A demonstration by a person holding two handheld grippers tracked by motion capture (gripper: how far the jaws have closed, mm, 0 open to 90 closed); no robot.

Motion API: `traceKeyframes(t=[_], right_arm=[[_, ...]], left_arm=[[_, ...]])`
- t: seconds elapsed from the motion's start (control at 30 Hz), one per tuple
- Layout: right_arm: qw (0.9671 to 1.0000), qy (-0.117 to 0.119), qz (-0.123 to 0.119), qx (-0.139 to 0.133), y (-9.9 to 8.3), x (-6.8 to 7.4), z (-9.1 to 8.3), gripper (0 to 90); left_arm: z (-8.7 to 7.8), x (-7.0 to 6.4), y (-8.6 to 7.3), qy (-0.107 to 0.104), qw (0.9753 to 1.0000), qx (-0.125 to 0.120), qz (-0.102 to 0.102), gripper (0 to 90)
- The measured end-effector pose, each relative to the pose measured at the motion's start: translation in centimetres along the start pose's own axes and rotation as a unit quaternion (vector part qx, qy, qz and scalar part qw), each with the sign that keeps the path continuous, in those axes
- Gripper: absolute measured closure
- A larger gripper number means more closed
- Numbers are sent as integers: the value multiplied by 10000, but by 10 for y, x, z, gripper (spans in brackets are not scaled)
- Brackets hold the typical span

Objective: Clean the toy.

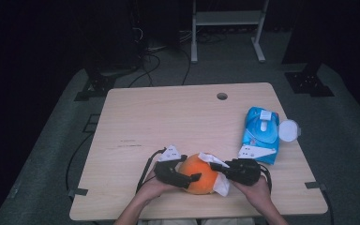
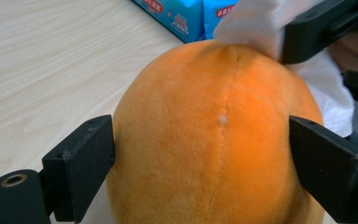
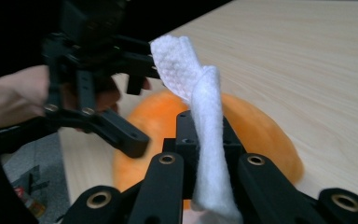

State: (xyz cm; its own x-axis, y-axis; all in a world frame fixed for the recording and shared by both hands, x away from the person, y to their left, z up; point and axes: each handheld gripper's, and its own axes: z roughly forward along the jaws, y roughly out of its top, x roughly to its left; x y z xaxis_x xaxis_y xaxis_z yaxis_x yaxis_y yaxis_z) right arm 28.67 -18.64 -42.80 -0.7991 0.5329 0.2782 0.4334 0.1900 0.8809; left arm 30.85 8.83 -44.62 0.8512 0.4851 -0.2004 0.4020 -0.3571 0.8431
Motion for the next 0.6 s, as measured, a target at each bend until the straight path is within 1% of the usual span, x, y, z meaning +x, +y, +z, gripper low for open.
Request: traceKeyframes(t=[0.03, 0.07, 0.1, 0.13, 0.17, 0.2, 0.23, 0.27, 0.3, 0.33, 0.37, 0.4, 0.43, 0.47, 0.5, 0.53, 0.57, 0.6], right_arm=[[9999, -75, 80, 9, -2, -4, 0, 828], [9997, -201, 114, 41, -4, -9, -1, 828], [9992, -368, 146, 63, -5, -13, -3, 828], [9985, -510, 122, 131, -6, -15, -4, 828], [9983, -543, 114, 152, -6, -14, -4, 829], [9986, -501, 119, 96, -5, -11, -4, 830], [9992, -386, 98, 22, -2, -6, -4, 829], [9996, -284, 77, -32, 0, -4, -3, 828], [9998, -167, 42, -98, 3, 0, -3, 828], [9998, -128, -1, -122, 5, 2, -2, 828], [9998, -163, -46, -96, 5, 3, -1, 828], [9997, -239, -28, -56, 4, 1, -1, 828], [9996, -275, 80, -43, 1, -4, -1, 828], [9993, -318, 183, -21, -2, -10, -1, 828], [9990, -358, 256, 10, -5, -14, -2, 828], [9989, -338, 328, 6, -7, -15, -2, 828], [9990, -315, 302, 12, -6, -13, -1, 828], [9994, -291, 199, 35, -4, -9, 0, 828]], left_arm=[[0, 0, 0, -15, 10000, 6, -20, 107], [0, 0, 0, -15, 10000, 6, -20, 115], [1, -3, 1, -30, 10000, 36, 77, 141], [1, -5, 1, 12, 9998, 28, 178, 164], [1, -7, 2, 80, 9996, 9, 261, 187], [2, -12, 2, 199, 9989, -78, 419, 197], [2, -14, 3, 282, 9979, -120, 575, 218], [2, -19, 4, 396, 9961, -195, 761, 236], [3, -24, 6, 529, 9936, -255, 967, 253], [3, -29, 8, 690, 9897, -329, 1211, 260], [4, -33, 8, 856, 9848, -374, 1462, 259], [4, -35, 9, 911, 9827, -415, 1557, 257], [4, -34, 9, 815, 9850, -408, 1466, 234], [5, -31, 8, 705, 9888, -406, 1252, 194], [5, -28, 8, 616, 9921, -358, 1036, 157], [6, -24, 8, 525, 9948, -300, 819, 116], [7, -21, 8, 477, 9963, -240, 666, 87], [7, -19, 8, 495, 9970, -160, 578, 82]])
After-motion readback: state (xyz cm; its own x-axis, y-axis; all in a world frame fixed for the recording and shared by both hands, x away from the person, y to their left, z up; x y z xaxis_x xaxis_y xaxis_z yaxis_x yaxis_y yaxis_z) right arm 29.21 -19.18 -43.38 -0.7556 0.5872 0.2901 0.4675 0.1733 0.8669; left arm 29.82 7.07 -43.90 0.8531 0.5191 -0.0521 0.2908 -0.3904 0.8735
